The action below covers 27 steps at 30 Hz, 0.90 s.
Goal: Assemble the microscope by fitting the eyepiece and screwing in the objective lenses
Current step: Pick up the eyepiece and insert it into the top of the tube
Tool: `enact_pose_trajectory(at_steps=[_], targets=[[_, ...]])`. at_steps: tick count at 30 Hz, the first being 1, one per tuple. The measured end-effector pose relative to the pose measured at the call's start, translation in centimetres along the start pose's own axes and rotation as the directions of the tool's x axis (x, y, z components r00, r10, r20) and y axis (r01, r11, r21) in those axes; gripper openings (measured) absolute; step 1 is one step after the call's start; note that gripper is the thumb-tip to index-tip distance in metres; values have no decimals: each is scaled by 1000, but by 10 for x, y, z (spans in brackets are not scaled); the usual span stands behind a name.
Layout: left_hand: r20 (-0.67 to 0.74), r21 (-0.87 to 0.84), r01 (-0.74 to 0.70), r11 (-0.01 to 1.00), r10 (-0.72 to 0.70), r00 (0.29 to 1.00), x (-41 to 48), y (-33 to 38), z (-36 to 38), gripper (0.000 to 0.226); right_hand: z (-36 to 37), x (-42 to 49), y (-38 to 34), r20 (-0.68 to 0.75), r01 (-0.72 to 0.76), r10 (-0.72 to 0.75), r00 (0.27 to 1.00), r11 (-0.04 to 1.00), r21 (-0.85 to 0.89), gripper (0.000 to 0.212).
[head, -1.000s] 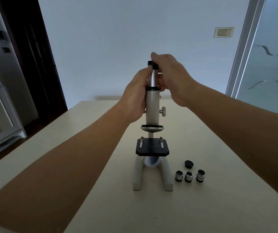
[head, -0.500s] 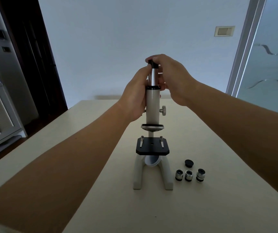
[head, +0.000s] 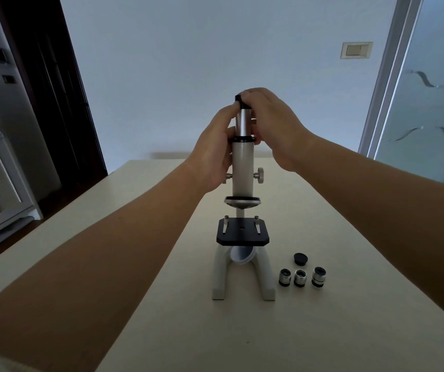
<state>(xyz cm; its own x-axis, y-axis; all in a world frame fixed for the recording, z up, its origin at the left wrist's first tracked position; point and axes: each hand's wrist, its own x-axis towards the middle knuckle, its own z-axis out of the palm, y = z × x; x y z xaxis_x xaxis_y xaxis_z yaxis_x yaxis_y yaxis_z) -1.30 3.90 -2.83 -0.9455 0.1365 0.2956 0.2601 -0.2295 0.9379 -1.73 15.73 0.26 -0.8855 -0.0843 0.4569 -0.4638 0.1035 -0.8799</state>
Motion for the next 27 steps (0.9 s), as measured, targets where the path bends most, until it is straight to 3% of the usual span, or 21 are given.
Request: enact_pose_trajectory(at_steps=[13,16,21,27], targets=[[-15,67,-34,997,35,999,-5,2,1,29,3,-1,3,16,-45,44,999,995,88,22],[-10,85,-25,996,26,1000,-5,3,-1,39,4,-1,5,18,-63,61,998,991,120,20],[-23,83,-8,997,10,1000,-13,4,-1,29,0,-6,10,47,-96,92,995,991,95,45],[-159,111,-6,994,23,987,-22,-6,-4,30,-19,-21,24,-107,-126,126,986,992,15,51]])
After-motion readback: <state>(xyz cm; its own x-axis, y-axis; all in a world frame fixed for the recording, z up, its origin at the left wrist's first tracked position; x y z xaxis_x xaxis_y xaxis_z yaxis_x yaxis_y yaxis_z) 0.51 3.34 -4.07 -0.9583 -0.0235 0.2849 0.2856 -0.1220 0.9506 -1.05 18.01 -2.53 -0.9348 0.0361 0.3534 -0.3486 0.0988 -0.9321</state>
